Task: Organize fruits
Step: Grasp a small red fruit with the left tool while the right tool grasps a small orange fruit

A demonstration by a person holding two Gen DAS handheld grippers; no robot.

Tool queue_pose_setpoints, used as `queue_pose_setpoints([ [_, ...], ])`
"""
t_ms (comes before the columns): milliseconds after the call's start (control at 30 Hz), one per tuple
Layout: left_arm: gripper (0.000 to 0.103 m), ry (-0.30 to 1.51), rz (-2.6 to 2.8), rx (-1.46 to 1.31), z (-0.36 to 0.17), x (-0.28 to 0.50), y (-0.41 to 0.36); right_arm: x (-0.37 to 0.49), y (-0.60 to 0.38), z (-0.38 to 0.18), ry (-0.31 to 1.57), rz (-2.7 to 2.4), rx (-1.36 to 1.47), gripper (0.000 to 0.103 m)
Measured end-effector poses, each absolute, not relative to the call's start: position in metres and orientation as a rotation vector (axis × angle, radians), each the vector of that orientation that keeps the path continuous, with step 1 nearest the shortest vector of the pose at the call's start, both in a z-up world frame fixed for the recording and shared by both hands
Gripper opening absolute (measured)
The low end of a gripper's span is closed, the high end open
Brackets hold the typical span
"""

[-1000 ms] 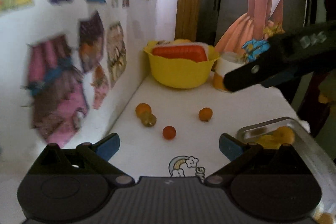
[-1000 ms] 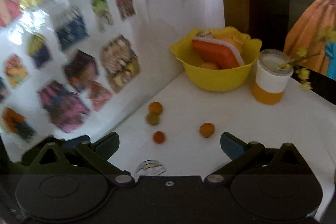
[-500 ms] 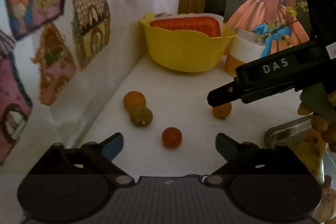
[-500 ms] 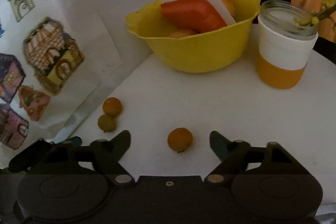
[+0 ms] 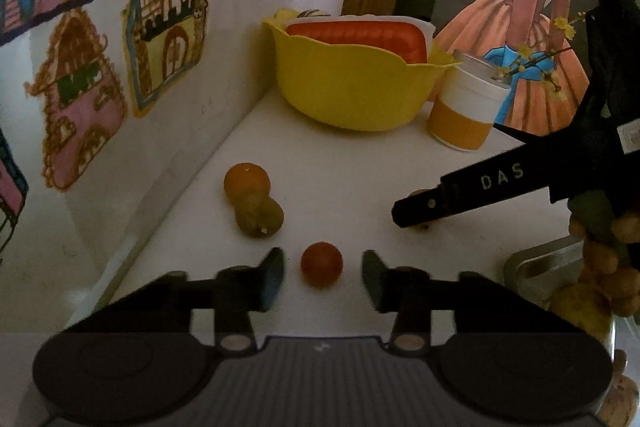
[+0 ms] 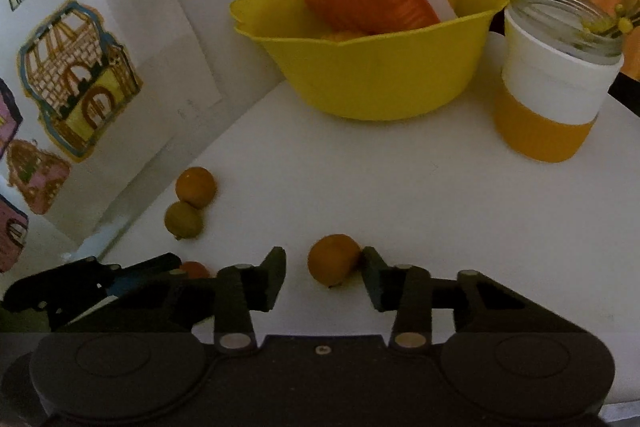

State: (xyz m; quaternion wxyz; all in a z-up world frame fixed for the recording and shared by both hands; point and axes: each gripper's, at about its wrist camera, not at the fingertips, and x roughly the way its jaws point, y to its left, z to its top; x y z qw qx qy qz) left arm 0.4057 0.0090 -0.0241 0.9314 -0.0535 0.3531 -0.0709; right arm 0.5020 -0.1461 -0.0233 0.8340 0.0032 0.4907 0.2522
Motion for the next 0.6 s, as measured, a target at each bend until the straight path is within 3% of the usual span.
queue_pose_setpoints([
  [67,0.025,0.727,-0.144,-0.113,-0.024,0.407,0.009,0.502,-0.146,-0.024,1.035,0.528,0.002,0.031],
  [100,0.024,0.731,-0.146,-0.120,-0.024,0.408,0.009,0.502,-0.147,-0.024,1.034,0.531,0.009,0.030],
  [600,0.023,0.712,-0.164,-0.136,-0.007,0.380,0.001,0.463,-0.170,0.006,0.989,0.578,0.080,0.030],
])
